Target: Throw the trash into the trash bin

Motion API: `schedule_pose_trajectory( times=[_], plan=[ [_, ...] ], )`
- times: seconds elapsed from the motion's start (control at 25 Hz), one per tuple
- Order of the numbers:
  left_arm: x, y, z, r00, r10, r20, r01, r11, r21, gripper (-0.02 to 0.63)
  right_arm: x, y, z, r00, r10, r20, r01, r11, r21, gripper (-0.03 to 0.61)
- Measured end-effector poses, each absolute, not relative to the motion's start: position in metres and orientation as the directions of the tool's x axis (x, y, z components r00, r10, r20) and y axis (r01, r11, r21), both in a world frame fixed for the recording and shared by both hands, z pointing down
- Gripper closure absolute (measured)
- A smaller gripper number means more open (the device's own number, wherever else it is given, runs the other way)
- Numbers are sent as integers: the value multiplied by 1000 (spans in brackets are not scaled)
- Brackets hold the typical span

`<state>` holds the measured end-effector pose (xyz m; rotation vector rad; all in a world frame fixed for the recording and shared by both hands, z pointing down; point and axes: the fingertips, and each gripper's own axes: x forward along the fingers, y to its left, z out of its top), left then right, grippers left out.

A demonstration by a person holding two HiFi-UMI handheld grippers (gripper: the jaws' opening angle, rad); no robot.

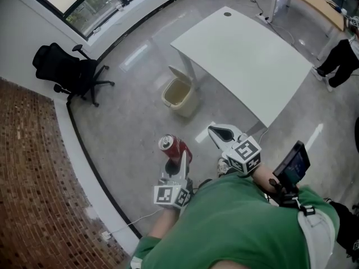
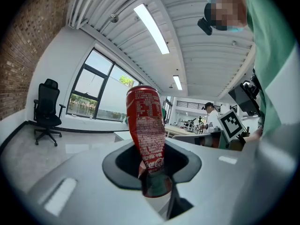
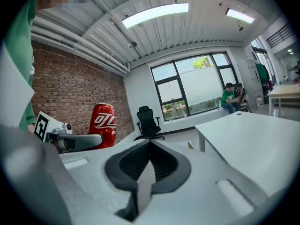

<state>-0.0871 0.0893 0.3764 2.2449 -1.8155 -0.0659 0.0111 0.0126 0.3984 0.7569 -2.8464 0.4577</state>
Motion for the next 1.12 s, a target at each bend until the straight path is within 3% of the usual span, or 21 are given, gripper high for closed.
schedule_pose_trajectory(
  times=[0.52,1.12],
  plan=[
    [-83,48,386,211,-963,166,-959,-171,227,505,9,-32,409,-868,-425,257,-488,829,-274,575],
    [-128,-18,381,323,-933,160,-931,-283,232,505,-33,-86,399,-820,-504,272,-566,785,-251,575]
  ],
)
